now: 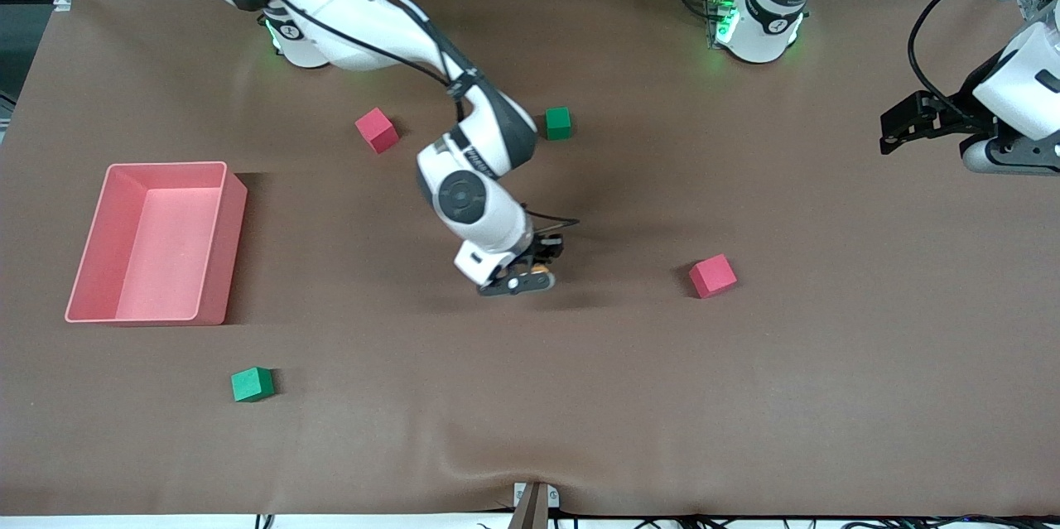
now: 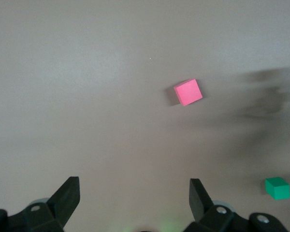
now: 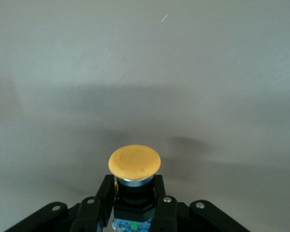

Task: Place and upright button with both arms
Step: 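Lower the button onto the table center and open the right gripper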

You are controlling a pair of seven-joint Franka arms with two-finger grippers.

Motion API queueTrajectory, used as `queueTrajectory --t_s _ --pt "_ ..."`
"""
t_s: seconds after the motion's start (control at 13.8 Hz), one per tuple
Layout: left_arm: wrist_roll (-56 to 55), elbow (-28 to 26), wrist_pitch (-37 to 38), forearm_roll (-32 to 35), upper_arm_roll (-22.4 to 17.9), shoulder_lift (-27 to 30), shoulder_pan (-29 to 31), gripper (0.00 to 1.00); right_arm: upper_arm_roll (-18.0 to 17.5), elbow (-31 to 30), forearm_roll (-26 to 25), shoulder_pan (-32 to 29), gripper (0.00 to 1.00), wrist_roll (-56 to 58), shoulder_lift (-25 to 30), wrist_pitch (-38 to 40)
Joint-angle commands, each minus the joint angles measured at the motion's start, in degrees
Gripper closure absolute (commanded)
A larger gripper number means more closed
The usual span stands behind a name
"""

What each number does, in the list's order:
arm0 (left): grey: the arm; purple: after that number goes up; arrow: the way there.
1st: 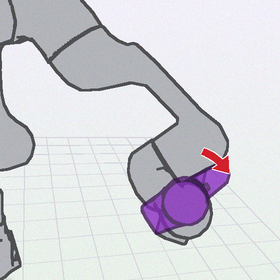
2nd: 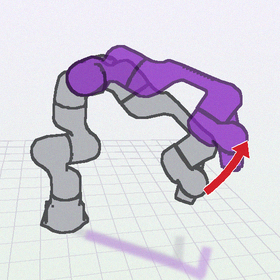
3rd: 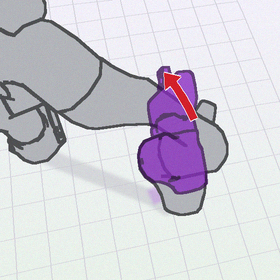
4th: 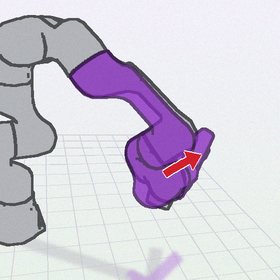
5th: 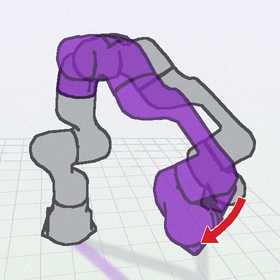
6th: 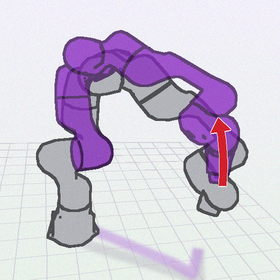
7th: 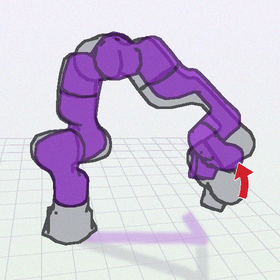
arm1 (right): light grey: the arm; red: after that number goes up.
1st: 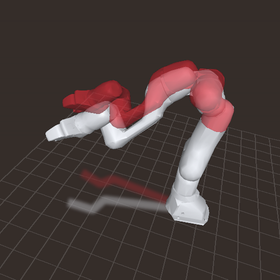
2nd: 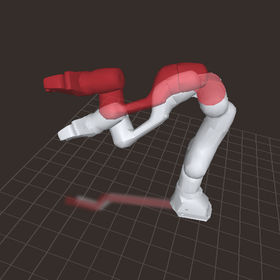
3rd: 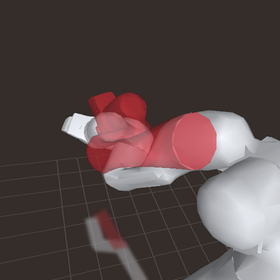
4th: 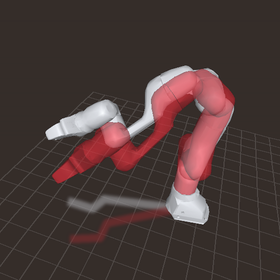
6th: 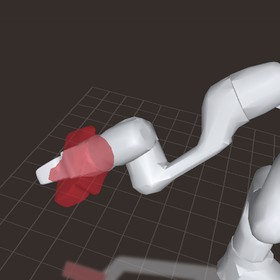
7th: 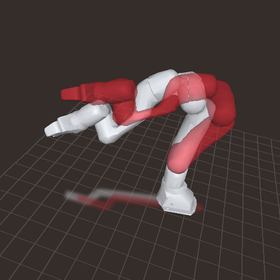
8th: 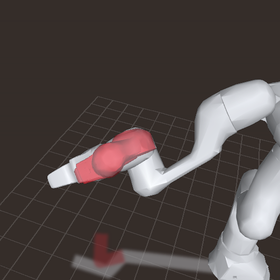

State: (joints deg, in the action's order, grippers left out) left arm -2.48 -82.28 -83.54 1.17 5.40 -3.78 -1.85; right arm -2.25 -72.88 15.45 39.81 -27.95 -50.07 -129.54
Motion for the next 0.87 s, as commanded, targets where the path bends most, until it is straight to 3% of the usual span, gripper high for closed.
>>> queueTrajectory --t_s 0.0,0.43,0.51,0.58,0.65,0.8 --pt "-0.42 0.1 -0.65 -1.08 0.14 0.0 0.27 0.0 0.93 3.98 0.81 2.72 1.0 -2.46 -2.48 1.49" --pt "-0.43 0.1 -1.1 -1.17 0.14 -0.44 0.27 0.0 1.11 3.62 -1.65 4.49 1.0 -2.82 -5.56 0.61" --pt "-0.43 0.1 -1.1 -1.17 0.14 -0.44 0.35 0.0 1.11 3.63 -1.74 5.01 0.86 -3.25 -5.73 -0.17" --pt "-0.34 0.19 -1.1 -1.17 0.14 -0.44 0.36 0.0 1.2 3.63 -1.83 5.19 0.27 -4.04 -5.56 -0.36" --pt "-0.34 0.1 -1.1 -1.17 0.14 -0.44 0.36 0.0 1.28 3.8 -1.83 5.1 0.0 -4.66 -5.39 -0.01" --pt "-0.34 0.1 -1.1 -1.17 0.14 -0.44 0.36 0.0 1.29 3.98 -1.83 4.14 0.0 -4.66 -3.9 0.52"
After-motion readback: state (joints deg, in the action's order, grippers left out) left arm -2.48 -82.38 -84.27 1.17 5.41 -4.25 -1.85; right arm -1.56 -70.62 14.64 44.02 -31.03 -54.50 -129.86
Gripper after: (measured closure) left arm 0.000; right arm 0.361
